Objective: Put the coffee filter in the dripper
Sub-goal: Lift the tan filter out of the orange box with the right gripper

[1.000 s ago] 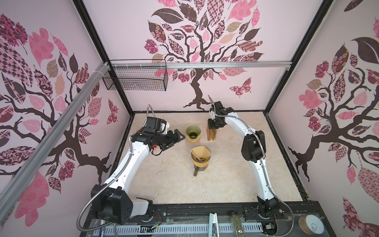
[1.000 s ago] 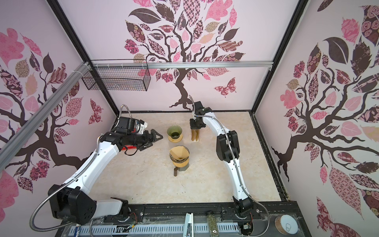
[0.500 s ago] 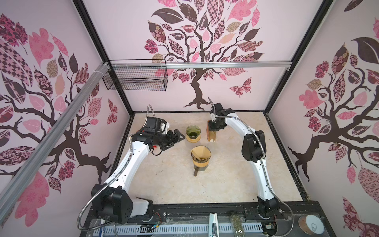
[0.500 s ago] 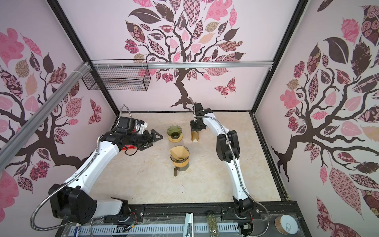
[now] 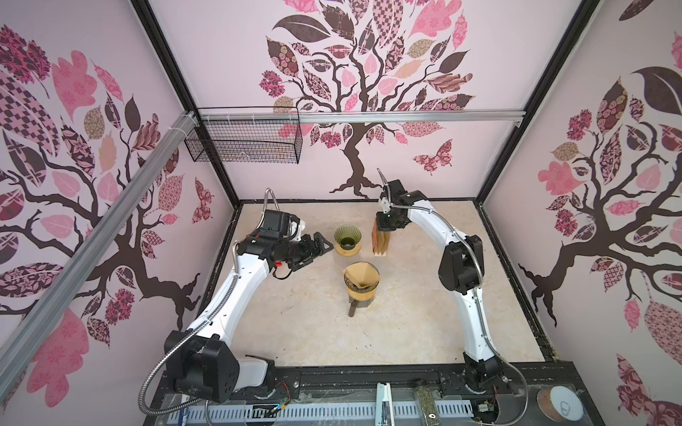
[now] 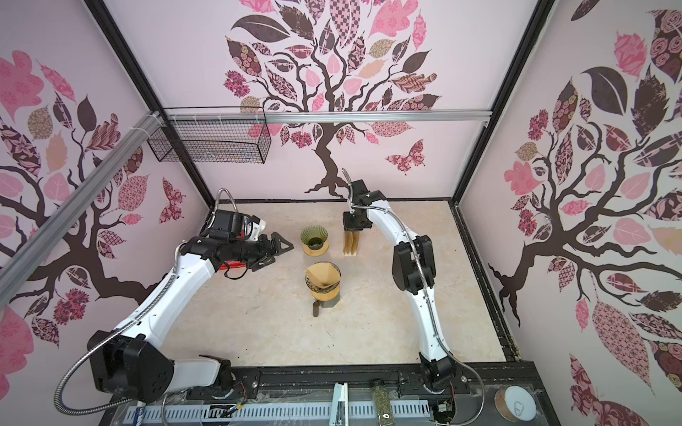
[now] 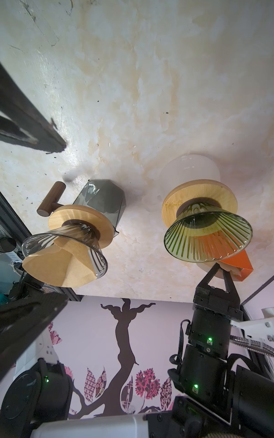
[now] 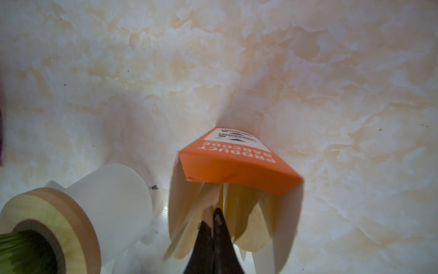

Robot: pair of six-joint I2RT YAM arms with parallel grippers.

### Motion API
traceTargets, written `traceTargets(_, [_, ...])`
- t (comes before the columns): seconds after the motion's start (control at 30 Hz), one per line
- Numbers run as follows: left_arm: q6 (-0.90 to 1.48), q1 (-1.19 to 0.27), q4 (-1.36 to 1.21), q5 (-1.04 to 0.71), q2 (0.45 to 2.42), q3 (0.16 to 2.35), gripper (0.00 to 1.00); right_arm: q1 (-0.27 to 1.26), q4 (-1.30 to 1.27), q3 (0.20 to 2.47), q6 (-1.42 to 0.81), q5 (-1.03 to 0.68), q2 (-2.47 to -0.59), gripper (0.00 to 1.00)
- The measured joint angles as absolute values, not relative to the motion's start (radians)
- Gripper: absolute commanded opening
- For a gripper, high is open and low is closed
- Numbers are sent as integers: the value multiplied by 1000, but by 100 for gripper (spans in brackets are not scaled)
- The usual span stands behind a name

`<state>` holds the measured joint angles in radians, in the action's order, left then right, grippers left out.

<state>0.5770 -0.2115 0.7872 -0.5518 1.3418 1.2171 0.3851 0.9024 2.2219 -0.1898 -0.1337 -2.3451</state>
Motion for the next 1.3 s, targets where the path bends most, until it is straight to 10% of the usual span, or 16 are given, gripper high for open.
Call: traceTargets(1.3, [579,-209,786,-554,1332,1215,97,385,962,2338,-237,-111,-2263,1])
